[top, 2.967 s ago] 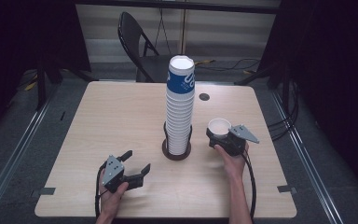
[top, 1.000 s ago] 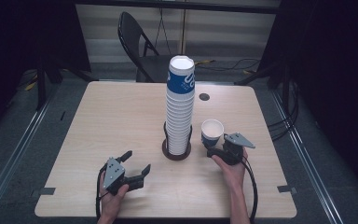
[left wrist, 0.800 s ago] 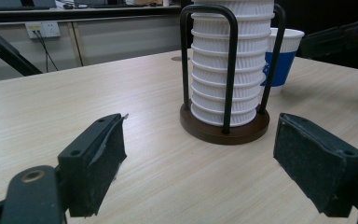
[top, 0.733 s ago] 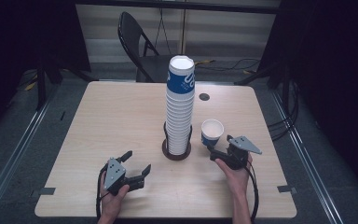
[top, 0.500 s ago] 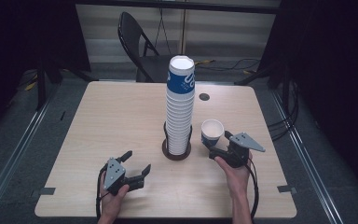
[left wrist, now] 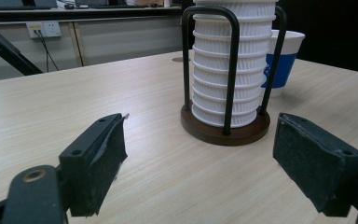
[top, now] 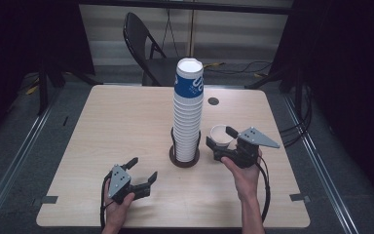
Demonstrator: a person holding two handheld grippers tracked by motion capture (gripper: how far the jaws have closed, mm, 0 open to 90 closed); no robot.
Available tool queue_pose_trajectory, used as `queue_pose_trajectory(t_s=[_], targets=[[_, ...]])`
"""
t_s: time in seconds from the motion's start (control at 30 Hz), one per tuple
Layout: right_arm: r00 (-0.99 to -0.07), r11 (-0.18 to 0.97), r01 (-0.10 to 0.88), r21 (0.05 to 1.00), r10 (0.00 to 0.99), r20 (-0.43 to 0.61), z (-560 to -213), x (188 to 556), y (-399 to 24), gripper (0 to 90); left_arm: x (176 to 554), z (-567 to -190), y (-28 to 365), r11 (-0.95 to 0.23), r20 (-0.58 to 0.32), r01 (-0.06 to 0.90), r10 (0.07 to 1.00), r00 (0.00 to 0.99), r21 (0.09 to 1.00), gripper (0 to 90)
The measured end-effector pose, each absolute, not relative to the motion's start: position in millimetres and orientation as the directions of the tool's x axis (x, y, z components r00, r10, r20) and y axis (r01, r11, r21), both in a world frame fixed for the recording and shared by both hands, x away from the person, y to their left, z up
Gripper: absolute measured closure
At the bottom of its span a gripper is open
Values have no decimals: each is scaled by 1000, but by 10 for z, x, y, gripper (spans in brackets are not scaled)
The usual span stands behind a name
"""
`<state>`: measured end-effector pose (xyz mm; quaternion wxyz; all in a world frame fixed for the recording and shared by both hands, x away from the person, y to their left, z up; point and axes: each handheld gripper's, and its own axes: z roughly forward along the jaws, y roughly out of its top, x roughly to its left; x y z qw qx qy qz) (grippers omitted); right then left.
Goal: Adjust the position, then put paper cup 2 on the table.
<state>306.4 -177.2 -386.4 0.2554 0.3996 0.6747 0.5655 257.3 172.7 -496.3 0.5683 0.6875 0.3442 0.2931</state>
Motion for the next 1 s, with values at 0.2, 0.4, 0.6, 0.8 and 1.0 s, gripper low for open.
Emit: queue_pose_trajectory(t_s=[0.2,0.4,0.6,0.8,1.0], targets=[[-594,33,215,976,797,105,-3682,3036,-1740,178,2574,-4962,1722,-121,14,141,805,593,983,170],[-631,33,194,980,769,99,-3512,3032,-1673,177,2573,-4963,1728,-117,11,141,806,592,983,171],[-676,57,177,983,733,79,-3265,3087,-1583,158,2573,-4963,1728,-117,11,141,806,592,983,171],[-699,35,150,988,711,81,-3110,3088,-1530,145,2574,-4962,1726,-120,15,139,806,592,983,171],[-709,27,123,992,701,69,-2959,3120,-1504,141,2584,-4962,1741,-104,-4,153,814,580,983,171]])
